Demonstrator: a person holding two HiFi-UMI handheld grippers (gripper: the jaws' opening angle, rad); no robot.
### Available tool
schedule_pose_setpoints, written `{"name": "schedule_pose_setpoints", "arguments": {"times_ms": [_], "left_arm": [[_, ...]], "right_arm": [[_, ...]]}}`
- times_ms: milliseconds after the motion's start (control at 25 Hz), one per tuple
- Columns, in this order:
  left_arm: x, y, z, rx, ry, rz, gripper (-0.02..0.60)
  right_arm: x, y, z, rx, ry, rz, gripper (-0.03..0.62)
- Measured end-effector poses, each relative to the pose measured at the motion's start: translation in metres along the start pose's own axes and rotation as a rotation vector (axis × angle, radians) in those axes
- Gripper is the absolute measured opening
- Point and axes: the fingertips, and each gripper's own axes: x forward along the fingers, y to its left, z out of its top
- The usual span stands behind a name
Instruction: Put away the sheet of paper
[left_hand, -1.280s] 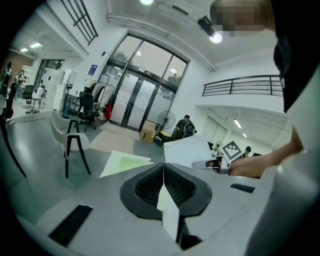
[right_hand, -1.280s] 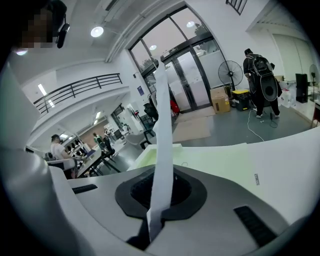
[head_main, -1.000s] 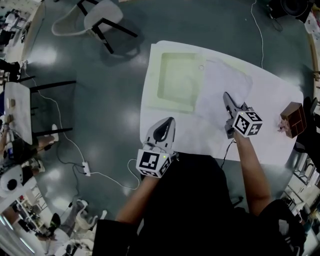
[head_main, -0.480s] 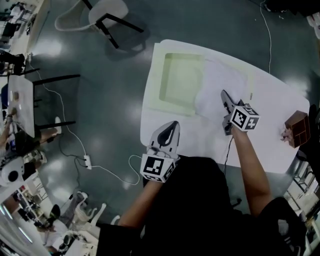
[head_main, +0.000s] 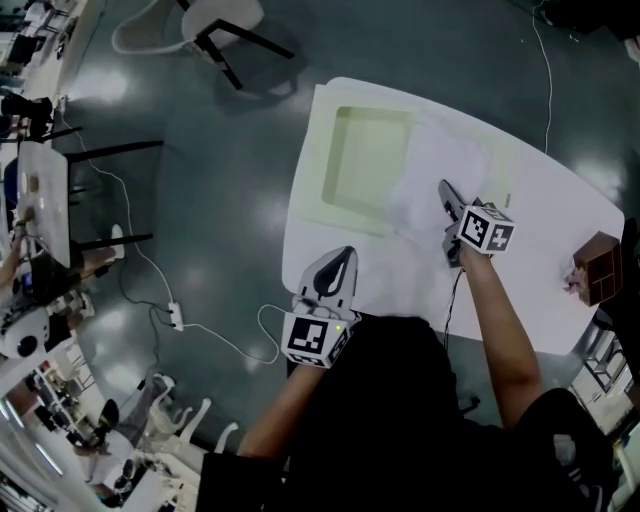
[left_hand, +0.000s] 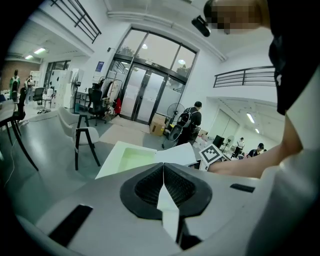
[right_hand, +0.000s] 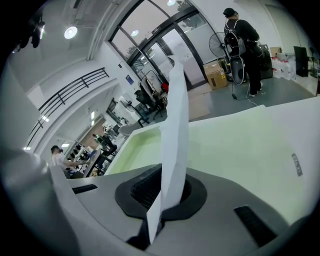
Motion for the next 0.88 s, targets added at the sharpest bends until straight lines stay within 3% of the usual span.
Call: {"name": "schedule_pose_setpoints", "arguments": {"times_ms": [600, 880], "left_arm": [[0.001, 0.007, -0.009, 0.009, 0.004, -0.013, 0.005], [-0.003, 0.012, -0.008, -0.035, 0.001, 0.009, 0.005]], "right_arm": [[0.021, -0.009, 0.002, -0.014, 0.057, -0.048, 0.0], [0.035, -0.005, -0.003, -0.03, 0.086, -0.035, 0.0]]}}
